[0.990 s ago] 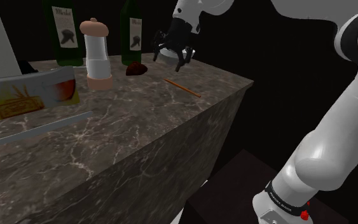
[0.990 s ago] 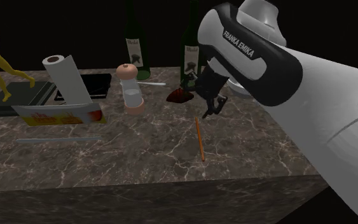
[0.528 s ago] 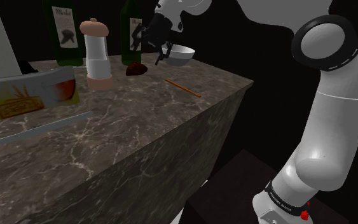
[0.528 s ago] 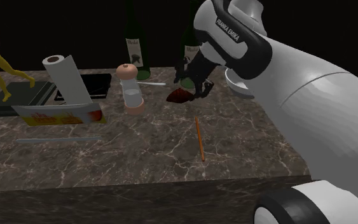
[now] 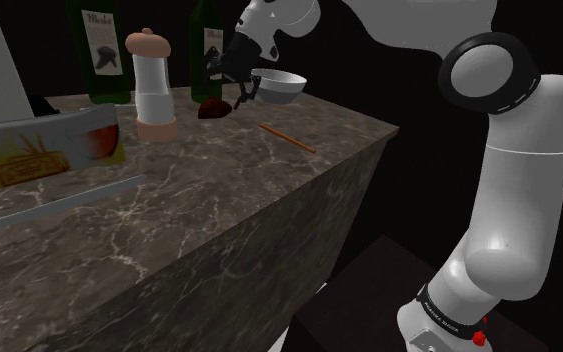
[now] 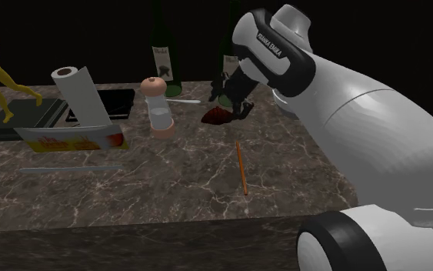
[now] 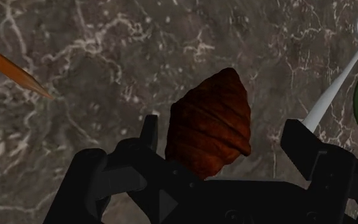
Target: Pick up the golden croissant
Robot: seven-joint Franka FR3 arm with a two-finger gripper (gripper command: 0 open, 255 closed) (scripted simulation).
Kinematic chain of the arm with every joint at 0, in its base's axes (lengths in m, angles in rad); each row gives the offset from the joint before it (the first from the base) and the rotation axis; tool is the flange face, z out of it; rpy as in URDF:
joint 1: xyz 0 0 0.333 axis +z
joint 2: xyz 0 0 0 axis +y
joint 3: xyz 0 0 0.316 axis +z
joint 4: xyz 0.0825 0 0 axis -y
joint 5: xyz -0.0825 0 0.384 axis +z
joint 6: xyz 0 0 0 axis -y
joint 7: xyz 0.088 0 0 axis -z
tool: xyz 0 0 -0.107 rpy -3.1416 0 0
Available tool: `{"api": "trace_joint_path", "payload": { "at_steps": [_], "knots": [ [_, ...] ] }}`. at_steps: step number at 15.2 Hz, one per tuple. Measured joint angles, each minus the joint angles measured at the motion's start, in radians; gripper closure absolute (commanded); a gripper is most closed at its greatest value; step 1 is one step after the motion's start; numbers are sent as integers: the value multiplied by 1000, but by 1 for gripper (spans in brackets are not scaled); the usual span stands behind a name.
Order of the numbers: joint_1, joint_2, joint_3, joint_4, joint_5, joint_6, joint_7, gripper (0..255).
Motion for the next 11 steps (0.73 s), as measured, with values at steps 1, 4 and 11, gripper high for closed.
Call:
{"api": "trace_joint_path", "payload": {
  "at_steps": [1,4,11],
  "knots": [
    [2,0,0,-15,1,14,-5,0],
    [1,-3,0,-34,3,27,-14,255],
    [1,-4,0,-35,3,29,-15,255]
  ]
}}
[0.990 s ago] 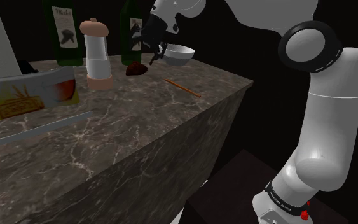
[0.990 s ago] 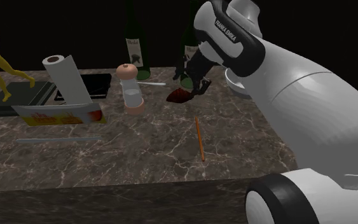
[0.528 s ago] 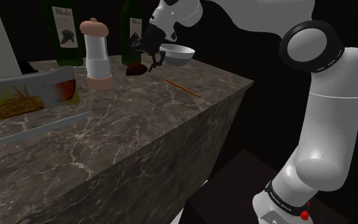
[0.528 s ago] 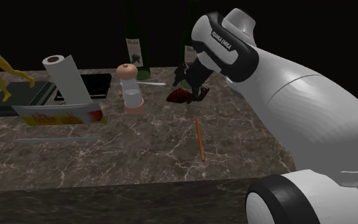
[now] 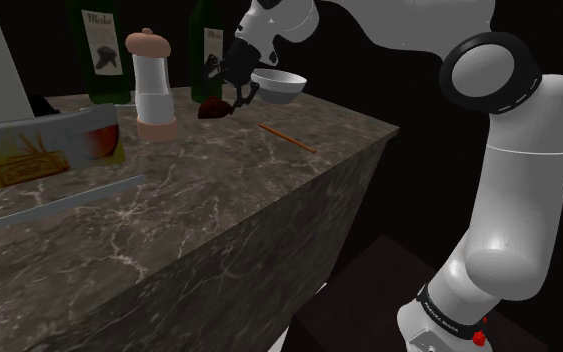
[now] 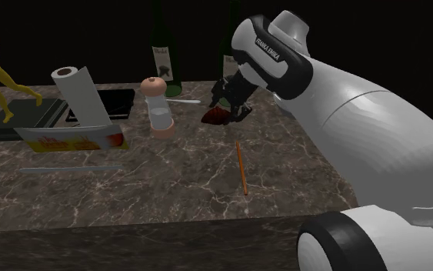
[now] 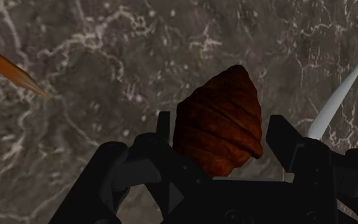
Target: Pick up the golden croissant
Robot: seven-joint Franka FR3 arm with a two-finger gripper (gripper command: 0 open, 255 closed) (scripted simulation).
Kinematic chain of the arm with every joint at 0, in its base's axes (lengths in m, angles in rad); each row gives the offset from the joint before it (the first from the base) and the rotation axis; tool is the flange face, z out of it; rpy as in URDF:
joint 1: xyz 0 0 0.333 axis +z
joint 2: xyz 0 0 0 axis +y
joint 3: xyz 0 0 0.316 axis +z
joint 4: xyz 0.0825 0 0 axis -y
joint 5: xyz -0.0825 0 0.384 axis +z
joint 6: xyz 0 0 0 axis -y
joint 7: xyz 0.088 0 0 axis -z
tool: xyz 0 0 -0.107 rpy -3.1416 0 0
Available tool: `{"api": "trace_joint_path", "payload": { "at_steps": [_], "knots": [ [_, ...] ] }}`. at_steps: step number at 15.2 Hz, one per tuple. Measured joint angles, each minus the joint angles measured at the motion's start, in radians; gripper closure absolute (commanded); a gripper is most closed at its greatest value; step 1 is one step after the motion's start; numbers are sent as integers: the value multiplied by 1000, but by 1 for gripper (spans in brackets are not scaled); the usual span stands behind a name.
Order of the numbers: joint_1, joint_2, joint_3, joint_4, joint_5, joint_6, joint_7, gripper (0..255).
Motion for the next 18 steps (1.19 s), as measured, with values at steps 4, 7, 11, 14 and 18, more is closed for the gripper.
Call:
{"api": "trace_joint_path", "payload": {
  "at_steps": [4,7,11,14,18],
  "knots": [
    [0,3,0,18,-2,-14,8,255],
    [0,10,1,62,-5,-46,26,255],
    [0,25,1,136,-11,-98,55,255],
    [-2,41,2,198,-14,-139,75,255],
    [-1,62,3,280,-18,-193,105,255]
  ]
}}
